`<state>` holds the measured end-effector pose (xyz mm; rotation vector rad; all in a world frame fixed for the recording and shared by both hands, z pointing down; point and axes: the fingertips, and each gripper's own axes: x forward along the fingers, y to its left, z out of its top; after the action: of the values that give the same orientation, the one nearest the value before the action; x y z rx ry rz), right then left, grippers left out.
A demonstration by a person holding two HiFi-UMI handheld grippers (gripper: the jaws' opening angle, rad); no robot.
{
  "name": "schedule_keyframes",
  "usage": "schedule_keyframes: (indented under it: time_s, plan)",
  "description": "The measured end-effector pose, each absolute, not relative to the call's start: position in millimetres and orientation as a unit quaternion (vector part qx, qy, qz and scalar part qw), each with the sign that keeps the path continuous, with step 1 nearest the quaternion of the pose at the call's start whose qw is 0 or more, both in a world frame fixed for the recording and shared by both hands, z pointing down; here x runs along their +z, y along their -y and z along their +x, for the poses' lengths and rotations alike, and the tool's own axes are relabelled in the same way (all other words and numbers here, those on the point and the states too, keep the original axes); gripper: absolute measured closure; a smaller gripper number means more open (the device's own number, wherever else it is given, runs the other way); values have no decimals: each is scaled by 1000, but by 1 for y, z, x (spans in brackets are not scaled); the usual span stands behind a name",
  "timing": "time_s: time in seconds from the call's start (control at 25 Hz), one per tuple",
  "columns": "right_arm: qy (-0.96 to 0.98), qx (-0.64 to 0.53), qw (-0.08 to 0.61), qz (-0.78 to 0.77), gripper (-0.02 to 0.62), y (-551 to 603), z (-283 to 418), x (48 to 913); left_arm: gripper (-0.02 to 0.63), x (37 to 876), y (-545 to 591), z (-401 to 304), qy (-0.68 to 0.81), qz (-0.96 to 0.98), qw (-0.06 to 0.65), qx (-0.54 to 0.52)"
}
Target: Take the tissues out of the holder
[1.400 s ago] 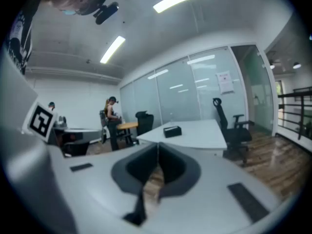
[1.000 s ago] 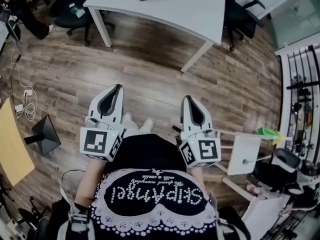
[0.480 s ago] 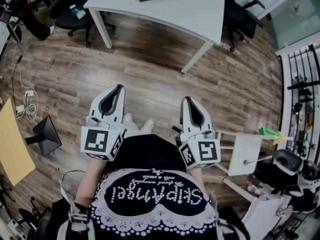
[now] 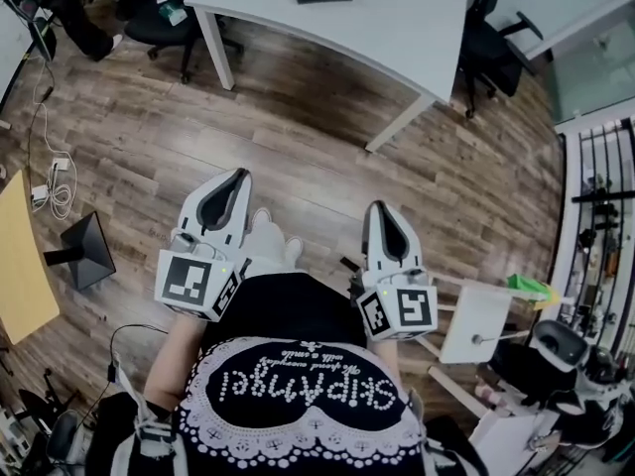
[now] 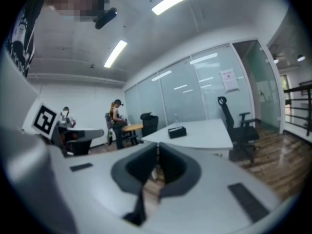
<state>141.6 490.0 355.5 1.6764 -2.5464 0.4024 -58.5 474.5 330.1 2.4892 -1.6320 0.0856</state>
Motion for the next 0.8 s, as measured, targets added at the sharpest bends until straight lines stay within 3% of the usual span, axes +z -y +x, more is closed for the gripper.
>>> schedule_keyframes:
  time_s: [0.8]
  plan:
    - [818, 167, 59, 547, 558, -414, 131, 372, 574, 349, -385, -79, 548, 827, 111, 55]
